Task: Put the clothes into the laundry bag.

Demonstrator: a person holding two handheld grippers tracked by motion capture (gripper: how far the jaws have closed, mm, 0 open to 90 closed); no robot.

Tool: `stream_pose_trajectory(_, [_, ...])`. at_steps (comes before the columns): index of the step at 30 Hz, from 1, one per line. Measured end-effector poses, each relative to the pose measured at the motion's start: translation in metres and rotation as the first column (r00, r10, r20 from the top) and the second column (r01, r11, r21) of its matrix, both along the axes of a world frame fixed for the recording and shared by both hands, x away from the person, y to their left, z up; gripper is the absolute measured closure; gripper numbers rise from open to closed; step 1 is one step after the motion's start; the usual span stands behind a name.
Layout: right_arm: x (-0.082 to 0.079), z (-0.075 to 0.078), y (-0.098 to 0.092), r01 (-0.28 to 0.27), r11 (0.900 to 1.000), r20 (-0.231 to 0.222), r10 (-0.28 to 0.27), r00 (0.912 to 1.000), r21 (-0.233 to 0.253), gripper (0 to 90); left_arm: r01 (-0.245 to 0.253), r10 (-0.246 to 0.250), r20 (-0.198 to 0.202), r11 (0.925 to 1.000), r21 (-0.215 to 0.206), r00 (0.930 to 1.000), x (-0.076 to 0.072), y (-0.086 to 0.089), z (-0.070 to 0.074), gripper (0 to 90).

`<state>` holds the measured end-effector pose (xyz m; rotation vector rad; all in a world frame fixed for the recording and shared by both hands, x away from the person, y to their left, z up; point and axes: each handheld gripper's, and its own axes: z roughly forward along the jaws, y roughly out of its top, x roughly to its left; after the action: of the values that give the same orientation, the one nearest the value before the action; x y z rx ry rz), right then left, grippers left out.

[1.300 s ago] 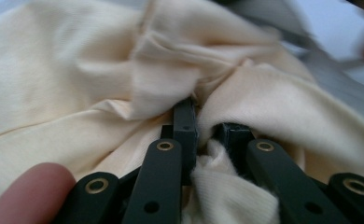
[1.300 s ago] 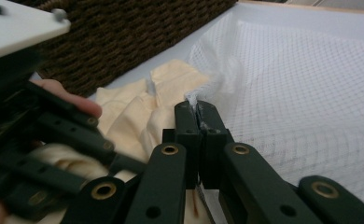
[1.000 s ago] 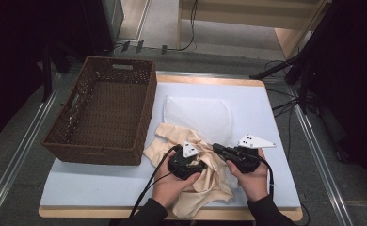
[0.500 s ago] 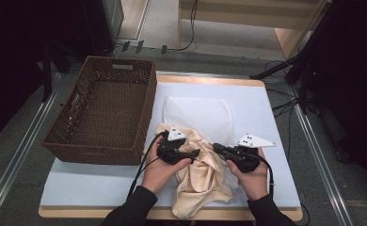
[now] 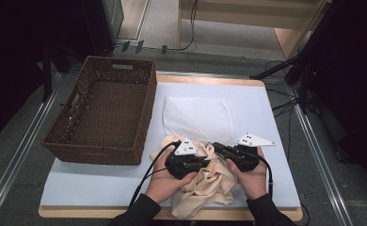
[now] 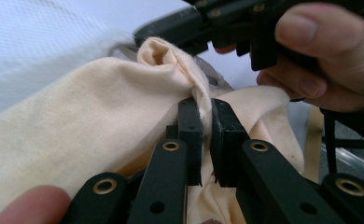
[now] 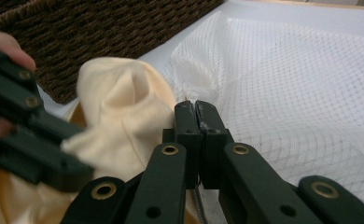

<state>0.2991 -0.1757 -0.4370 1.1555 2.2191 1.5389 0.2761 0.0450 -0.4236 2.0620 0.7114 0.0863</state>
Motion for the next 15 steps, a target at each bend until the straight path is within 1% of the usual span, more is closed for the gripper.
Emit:
stream_pose_trajectory(1, [-0.001, 0.001, 0.000, 0.000, 1.000, 0.000, 0.000, 1.0000, 0.006, 89.4, 0.000, 0.000, -0.003, 0.9998, 0.018, 1.0000, 0.001, -0.005, -0.004, 83.8])
stream_pose_trajectory(2, [-0.001, 0.002, 0.001, 0.001, 1.000, 0.004, -0.002, 1.0000, 0.016, 89.4, -0.015, 0.015, -0.008, 0.9984, 0.054, 0.9998, 0.003, -0.010, -0.008, 83.7])
stream_pose_trajectory(3, [-0.002, 0.004, 0.001, -0.003, 1.000, 0.005, 0.003, 1.0000, 0.020, 89.4, -0.051, 0.051, -0.004, 0.9941, 0.096, 0.9987, 0.006, -0.014, -0.013, 83.5])
stream_pose_trajectory(4, [-0.003, 0.006, 0.001, -0.009, 1.000, 0.010, 0.009, 0.9999, 0.028, 89.4, -0.109, 0.107, 0.017, 0.9847, 0.136, 0.9941, 0.009, -0.017, -0.019, 83.5])
stream_pose_trajectory(5, [-0.004, 0.008, 0.002, -0.014, 0.999, 0.010, 0.014, 0.9999, 0.032, 89.4, -0.146, 0.146, 0.016, 0.9774, 0.152, 0.9892, 0.013, -0.019, -0.023, 83.7])
stream_pose_trajectory(6, [-0.005, 0.009, 0.003, -0.021, 0.999, 0.016, 0.020, 0.9997, 0.030, 89.4, -0.200, 0.202, 0.008, 0.9647, 0.171, 0.9794, 0.019, -0.019, -0.029, 83.9])
stream_pose_trajectory(7, [-0.007, 0.011, 0.004, -0.027, 0.999, 0.020, 0.027, 0.9994, 0.024, 89.3, -0.236, 0.237, 0.015, 0.9542, 0.184, 0.9713, 0.024, -0.019, -0.033, 83.6])
stream_pose_trajectory(8, [-0.007, 0.012, 0.004, -0.032, 0.999, 0.021, 0.031, 0.9993, 0.021, 89.4, -0.255, 0.258, 0.005, 0.9505, 0.178, 0.9662, 0.027, -0.018, -0.035, 83.0])
stream_pose_trajectory(9, [-0.008, 0.012, 0.003, -0.030, 0.999, 0.020, 0.030, 0.9993, 0.013, 89.4, -0.260, 0.267, -0.021, 0.9531, 0.155, 0.9636, 0.029, -0.017, -0.036, 82.2])
stream_pose_trajectory(10, [-0.007, 0.011, 0.001, -0.023, 1.000, 0.019, 0.023, 0.9995, 0.004, 89.4, -0.250, 0.255, -0.025, 0.9580, 0.141, 0.9665, 0.028, -0.016, -0.035, 80.1])
stream_pose_trajectory(11, [-0.007, 0.010, 0.000, -0.020, 1.000, 0.013, 0.020, 0.9997, 0.006, 89.4, -0.217, 0.220, -0.019, 0.9701, 0.109, 0.9753, 0.024, -0.012, -0.030, 77.3])
stream_pose_trajectory(12, [-0.005, 0.008, -0.004, -0.010, 1.000, 0.006, 0.010, 0.9999, 0.009, 89.4, -0.186, 0.188, -0.019, 0.9788, 0.086, 0.9819, 0.021, -0.009, -0.026, 72.2])
stream_pose_trajectory(13, [-0.004, 0.006, -0.006, -0.006, 1.000, 0.002, 0.006, 1.0000, 0.011, 89.4, -0.149, 0.150, -0.011, 0.9873, 0.054, 0.9886, 0.015, -0.002, -0.019, 67.1])
stream_pose_trajectory(14, [-0.002, 0.005, -0.008, 0.000, 1.000, -0.006, 0.000, 1.0000, 0.015, 89.4, -0.142, 0.142, 0.009, 0.9890, 0.040, 0.9898, 0.010, 0.005, -0.013, 63.0])
stream_pose_trajectory(15, [-0.001, 0.004, -0.010, 0.000, 1.000, -0.007, 0.000, 1.0000, 0.017, 89.4, -0.158, 0.157, 0.033, 0.9871, 0.023, 0.9870, 0.006, 0.013, -0.007, 60.1])
